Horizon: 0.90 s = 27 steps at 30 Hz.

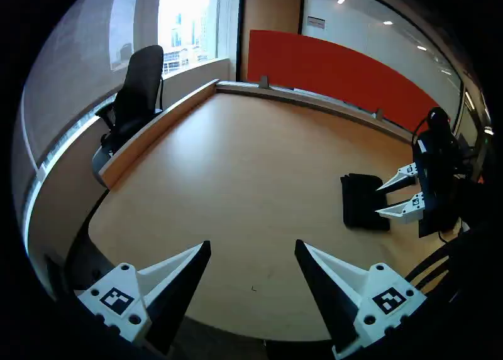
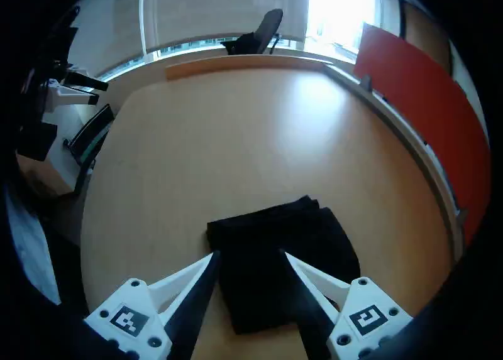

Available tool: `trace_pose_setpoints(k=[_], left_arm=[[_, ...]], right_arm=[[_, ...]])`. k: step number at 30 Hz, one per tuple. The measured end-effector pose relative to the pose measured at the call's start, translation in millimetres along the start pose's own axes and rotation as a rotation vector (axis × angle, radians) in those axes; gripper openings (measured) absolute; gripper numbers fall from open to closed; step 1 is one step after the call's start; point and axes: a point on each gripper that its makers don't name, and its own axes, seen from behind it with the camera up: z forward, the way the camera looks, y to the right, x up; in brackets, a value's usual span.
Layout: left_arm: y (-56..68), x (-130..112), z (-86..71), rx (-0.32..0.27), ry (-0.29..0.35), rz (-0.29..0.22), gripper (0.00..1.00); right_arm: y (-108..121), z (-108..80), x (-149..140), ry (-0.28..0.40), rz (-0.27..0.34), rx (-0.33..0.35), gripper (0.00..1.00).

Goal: Fold towel

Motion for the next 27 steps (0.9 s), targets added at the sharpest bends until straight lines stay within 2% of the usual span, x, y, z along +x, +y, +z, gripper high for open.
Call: trace_pose_setpoints(k=[10,20,27], left_arm=[[5.5,2.9,1.5,-0.007,0.003,0.009,0.99],[11.1,5.7,3.8,-0.016,0.003,0.023,0.99],[14.9,6.7,5.4,-0.023,0.002,0.027,1.0]], right_arm=[[0.0,-7.4,-18.2,-0.01,0.052,-0.03,0.71],[-3.0,-18.5,-56.5,-0.046,0.123,-0.064,0.71],[-6.5,-26.1,-81.6,-0.075,0.15,-0.078,0.71]])
